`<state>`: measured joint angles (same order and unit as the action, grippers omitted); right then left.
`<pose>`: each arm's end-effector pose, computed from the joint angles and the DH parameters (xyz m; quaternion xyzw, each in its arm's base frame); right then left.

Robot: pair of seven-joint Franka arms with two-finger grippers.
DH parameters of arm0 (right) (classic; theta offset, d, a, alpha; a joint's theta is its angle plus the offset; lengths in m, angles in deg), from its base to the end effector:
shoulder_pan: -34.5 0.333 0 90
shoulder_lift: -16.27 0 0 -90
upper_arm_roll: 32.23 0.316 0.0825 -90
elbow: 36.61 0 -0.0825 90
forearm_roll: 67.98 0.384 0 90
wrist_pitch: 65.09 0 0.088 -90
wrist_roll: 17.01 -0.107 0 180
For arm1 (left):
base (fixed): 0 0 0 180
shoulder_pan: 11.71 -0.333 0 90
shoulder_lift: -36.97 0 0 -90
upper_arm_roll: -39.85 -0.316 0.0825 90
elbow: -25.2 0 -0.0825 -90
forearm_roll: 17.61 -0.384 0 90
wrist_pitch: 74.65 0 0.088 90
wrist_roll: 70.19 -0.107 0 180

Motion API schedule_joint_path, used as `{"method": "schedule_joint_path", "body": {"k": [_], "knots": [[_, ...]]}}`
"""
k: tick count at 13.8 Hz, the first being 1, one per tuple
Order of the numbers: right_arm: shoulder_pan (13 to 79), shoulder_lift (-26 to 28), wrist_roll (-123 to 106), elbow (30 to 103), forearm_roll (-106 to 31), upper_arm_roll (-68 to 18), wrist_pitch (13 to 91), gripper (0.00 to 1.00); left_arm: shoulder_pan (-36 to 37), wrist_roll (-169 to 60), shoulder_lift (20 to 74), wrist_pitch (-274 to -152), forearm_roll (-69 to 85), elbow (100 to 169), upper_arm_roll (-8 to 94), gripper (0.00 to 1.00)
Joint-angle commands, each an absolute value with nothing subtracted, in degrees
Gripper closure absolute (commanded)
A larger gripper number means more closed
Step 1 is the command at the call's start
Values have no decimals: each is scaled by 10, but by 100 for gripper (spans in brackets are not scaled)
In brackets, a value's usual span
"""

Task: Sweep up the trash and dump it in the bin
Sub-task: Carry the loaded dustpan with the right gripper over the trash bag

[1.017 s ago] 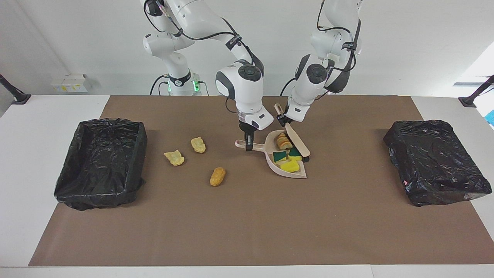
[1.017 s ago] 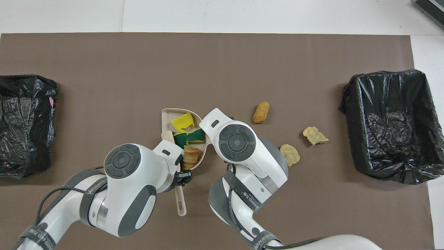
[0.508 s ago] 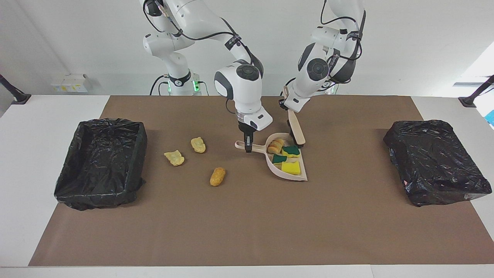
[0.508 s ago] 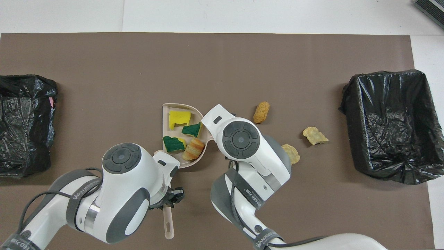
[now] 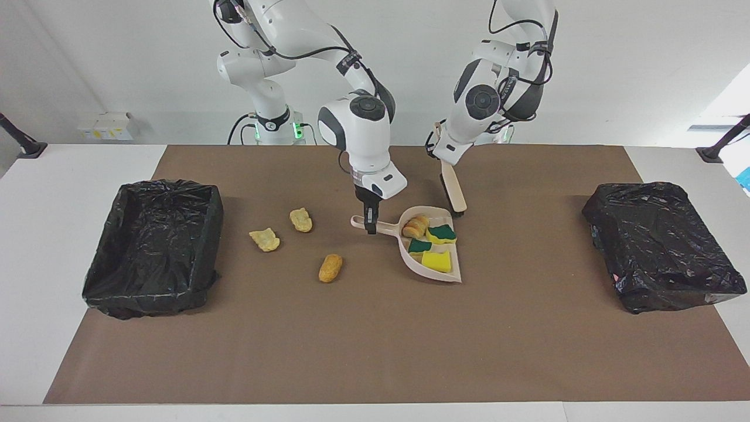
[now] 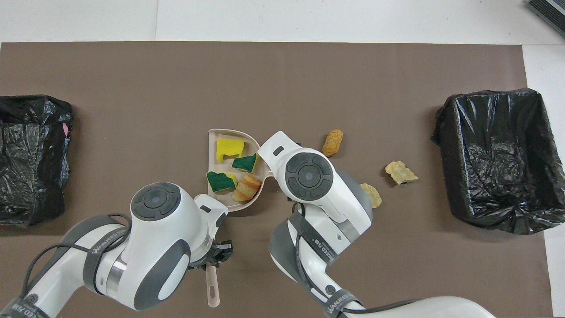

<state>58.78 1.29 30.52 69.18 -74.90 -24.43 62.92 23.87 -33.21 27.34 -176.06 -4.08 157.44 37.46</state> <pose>0.5421 0.3294 0.3978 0.7462 0.6617 0.0597 0.0409 0.3580 -0.2584 0.3914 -0.9737 -0.0755 0.2144 0.0130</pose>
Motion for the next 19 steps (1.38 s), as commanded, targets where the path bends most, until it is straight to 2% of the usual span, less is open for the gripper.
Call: {"method": "schedule_joint_path", "body": {"k": [1, 6, 8, 10, 14, 19], "knots": [[550, 47, 369, 685, -684, -239, 587, 100, 249, -320, 259, -1784, -61, 1585, 376, 100], [445, 72, 537, 643, -666, -240, 468, 100, 267, -314, 207, -1905, -60, 1663, 428, 100], [391, 85, 576, 642, -665, -239, 436, 100, 268, -299, 166, -1963, -60, 1716, 467, 100], [341, 97, 622, 642, -665, -241, 414, 100, 273, -256, 151, -1973, -60, 1728, 502, 100], [227, 104, 690, 641, -666, -242, 407, 100, 319, -245, 146, -2024, -60, 1775, 512, 100], [99, 101, 818, 626, -667, -243, 416, 100, 317, -250, 170, -2082, -60, 1800, 512, 100]]}}
